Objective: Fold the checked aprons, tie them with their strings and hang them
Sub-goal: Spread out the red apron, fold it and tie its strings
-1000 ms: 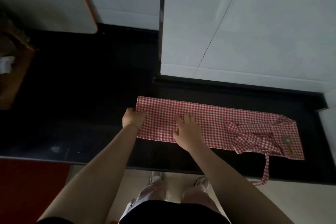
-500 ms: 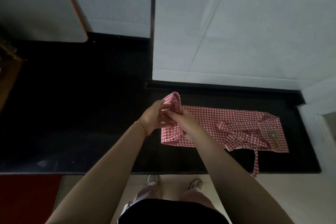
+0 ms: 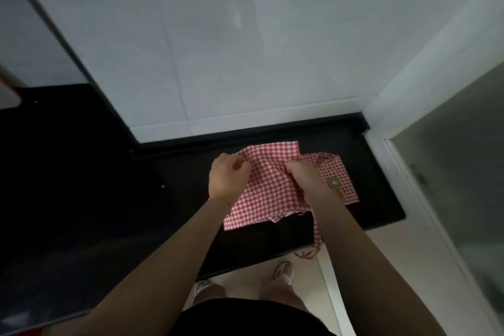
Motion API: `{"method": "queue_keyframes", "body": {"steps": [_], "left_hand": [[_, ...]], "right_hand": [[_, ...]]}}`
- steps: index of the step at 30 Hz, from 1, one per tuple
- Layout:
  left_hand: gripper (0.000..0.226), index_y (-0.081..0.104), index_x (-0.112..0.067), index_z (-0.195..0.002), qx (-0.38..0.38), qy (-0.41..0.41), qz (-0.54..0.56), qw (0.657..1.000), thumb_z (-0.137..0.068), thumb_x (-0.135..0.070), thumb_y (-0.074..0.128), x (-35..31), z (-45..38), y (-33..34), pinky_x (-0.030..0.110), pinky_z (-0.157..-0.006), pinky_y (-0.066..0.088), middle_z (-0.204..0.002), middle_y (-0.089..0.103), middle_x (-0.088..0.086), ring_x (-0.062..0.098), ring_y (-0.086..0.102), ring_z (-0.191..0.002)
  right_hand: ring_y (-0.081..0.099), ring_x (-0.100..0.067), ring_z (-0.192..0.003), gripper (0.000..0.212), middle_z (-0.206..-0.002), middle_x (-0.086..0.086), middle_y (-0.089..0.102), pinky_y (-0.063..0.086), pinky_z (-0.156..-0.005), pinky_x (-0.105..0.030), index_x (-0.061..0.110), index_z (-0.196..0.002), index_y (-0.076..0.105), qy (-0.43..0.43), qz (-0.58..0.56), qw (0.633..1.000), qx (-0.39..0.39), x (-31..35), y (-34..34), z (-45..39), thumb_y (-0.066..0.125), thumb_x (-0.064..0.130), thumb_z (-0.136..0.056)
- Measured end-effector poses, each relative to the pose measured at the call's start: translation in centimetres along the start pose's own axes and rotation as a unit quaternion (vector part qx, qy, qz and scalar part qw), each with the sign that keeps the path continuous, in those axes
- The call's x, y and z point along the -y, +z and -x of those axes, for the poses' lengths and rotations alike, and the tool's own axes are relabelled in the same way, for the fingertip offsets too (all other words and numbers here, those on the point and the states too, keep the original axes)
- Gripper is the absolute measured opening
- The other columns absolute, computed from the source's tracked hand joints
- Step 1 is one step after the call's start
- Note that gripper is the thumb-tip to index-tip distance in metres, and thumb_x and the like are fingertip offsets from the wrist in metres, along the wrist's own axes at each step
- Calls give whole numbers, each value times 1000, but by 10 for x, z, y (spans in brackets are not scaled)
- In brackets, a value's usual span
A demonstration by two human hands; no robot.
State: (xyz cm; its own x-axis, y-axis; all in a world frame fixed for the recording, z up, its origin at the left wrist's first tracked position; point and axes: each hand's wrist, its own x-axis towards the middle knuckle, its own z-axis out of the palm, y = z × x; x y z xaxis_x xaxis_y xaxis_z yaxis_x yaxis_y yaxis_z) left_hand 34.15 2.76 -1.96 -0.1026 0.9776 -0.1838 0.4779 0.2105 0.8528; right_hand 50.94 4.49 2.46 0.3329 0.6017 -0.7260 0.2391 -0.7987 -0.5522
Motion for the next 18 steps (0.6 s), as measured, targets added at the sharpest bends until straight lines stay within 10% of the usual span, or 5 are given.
{"method": "queue_keyframes", "body": {"steps": [6,12,18], "left_hand": [[10,68,-21,-93,2,125,-147,981,-91,-25,59,-44,6,82,29,-89,45,-95,57,-9,10,50,-92],[45,46,-25,-139,12,44,-300,953,-94,-31,49,-40,10,133,49,-121,13,-153,31,4,25,18,-145],[56,29,-24,-150,-3,-12,-353,936,-97,-41,39,-20,18,160,55,-120,1,-162,16,6,25,3,-151]], "right_hand": [[52,-19,-79,21,-91,-2,56,39,-79,-34,14,-87,57,-50,72,995,-37,-15,-76,-49,42,21,-100],[53,-19,-84,29,-105,-7,64,39,-81,-31,12,-103,65,-100,166,977,-84,-47,-138,-111,46,32,-96],[57,-37,-116,47,-127,-21,60,42,-96,-38,3,-127,59,-104,228,964,-89,-69,-153,-147,32,34,-103]]}}
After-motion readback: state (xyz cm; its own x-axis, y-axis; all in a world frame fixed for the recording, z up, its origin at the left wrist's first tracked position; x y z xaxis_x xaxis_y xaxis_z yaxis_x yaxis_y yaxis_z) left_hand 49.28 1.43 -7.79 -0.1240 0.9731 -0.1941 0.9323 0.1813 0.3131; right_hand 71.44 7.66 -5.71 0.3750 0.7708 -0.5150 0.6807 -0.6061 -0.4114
